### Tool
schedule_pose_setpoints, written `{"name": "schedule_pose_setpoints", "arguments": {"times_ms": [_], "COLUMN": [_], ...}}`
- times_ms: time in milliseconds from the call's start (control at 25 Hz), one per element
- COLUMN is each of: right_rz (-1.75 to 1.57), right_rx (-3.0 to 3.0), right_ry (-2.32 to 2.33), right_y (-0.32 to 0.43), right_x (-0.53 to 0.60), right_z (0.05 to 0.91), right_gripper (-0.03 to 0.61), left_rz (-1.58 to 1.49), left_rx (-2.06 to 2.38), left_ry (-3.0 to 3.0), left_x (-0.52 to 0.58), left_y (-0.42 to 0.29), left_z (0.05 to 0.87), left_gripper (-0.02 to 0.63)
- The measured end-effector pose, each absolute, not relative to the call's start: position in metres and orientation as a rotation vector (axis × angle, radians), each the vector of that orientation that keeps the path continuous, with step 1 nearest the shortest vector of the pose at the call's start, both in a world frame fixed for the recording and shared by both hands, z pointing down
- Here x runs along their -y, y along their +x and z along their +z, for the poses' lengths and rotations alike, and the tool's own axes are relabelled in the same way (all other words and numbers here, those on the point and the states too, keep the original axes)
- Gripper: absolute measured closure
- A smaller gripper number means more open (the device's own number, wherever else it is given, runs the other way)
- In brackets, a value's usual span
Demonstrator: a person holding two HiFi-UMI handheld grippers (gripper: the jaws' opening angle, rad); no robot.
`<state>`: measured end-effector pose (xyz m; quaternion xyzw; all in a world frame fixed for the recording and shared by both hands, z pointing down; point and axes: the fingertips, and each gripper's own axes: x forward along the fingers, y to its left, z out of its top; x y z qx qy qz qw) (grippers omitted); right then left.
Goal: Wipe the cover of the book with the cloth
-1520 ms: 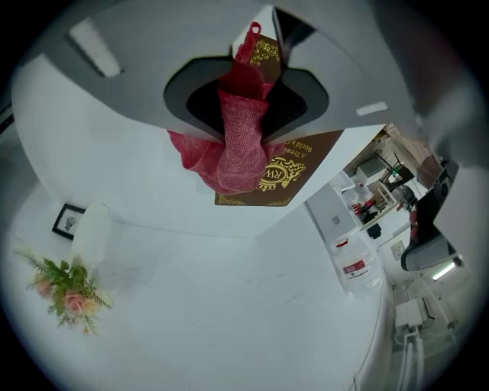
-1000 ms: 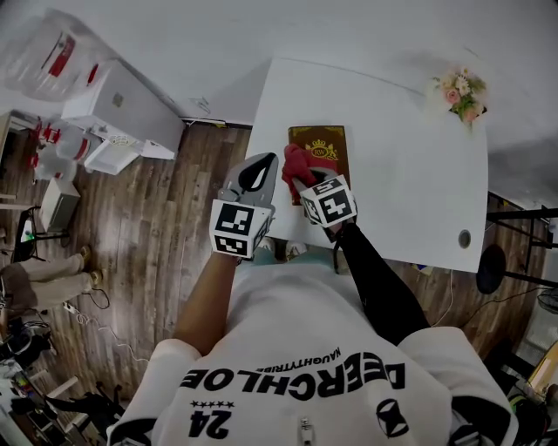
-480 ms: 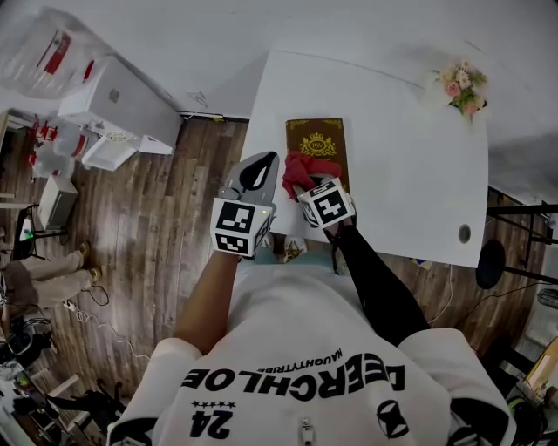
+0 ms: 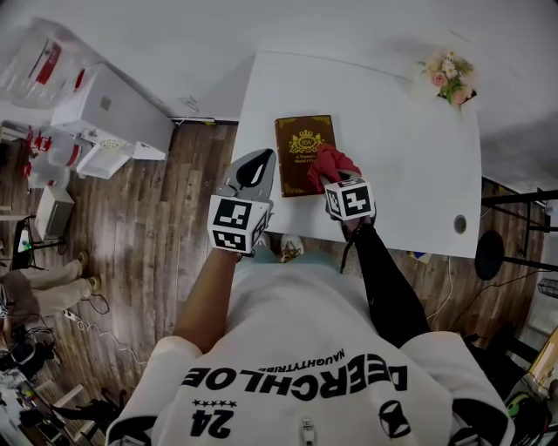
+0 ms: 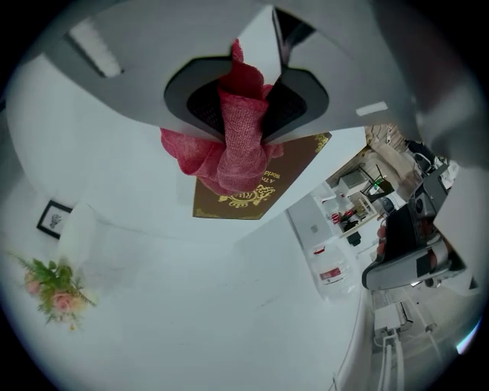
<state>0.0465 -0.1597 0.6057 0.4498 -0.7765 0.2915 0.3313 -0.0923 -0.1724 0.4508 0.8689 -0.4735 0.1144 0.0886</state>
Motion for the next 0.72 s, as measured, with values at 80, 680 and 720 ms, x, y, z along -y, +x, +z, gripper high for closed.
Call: {"name": "schedule_pose_setpoints", "arguments": {"times_ms": [80,680,720], "right_rz": [0.766,0.635,0.634], "right_rx": [2.01,2.248,2.24], "right_ry": [1.207,0.908,0.866], "right_y": [0.057,-0.047,-0.056], "right_x": [0.16,0.134,0.128], "right_z": [0.606,0.579,0.585], "right_gripper": [0.479,0.477,0.477], "left_rz": [0.339,0.352,0.352], "left_rx": [1.406,1.439,1.443], "left_ry": [2.588,2.575,2.571], "left_x": [0.172,0.159,0.158], "left_y": [-0.09,-0.1,-0.102], "left_z": [0.451,0.449,0.449], "left_gripper": [0.557,0.557,0.557]}}
